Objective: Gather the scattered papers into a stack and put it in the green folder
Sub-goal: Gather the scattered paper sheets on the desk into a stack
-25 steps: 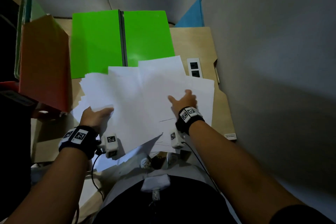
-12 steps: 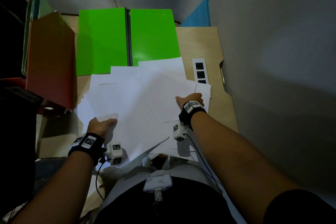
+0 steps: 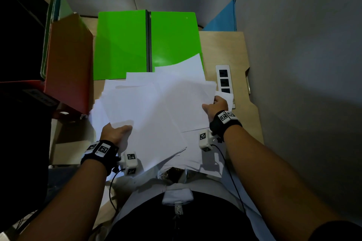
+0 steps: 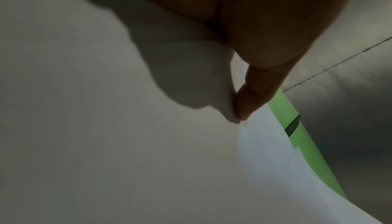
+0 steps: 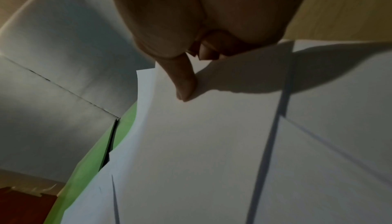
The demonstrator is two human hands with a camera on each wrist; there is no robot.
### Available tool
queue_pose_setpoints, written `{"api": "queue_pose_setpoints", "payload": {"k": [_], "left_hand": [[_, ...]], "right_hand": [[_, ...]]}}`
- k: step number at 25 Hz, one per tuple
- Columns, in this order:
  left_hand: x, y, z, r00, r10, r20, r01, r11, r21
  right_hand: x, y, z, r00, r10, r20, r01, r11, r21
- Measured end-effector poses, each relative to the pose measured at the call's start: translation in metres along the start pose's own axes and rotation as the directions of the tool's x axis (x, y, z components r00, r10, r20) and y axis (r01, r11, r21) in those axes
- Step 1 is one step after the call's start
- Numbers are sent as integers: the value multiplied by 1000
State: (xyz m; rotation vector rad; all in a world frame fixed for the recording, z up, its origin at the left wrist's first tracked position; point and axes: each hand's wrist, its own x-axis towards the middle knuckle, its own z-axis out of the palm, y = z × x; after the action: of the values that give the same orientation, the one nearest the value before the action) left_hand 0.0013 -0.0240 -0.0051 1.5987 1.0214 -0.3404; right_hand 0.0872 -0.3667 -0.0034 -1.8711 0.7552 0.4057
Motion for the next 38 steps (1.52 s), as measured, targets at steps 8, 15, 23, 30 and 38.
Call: {"api": "queue_pose_setpoints", "payload": {"k": [8,15,23,30,38], "left_hand": [[-13,9,5,999,42,-11,-42,999,2],[-25,12,11,997,71,-14,-71,997,-2],[-34,17,9,993,115,-23,-114,992,54],[-29,13,6,996,88,-21,-87,996,33],[-20,8,1,997,81,-7,-80,996,48]], "right_hand": [[-3,-25,-40,903,-328,-276,280,939,-200],[-15,-44,-65,775,-507,-378,364,847,-387],[-47,-90,-118,608,-670,-427,505,741,-443],[-68,-128,-175,495,-712,-497,559,699,-446],[-64,-134,-218,432,-632,-643,570,744,-349]]}}
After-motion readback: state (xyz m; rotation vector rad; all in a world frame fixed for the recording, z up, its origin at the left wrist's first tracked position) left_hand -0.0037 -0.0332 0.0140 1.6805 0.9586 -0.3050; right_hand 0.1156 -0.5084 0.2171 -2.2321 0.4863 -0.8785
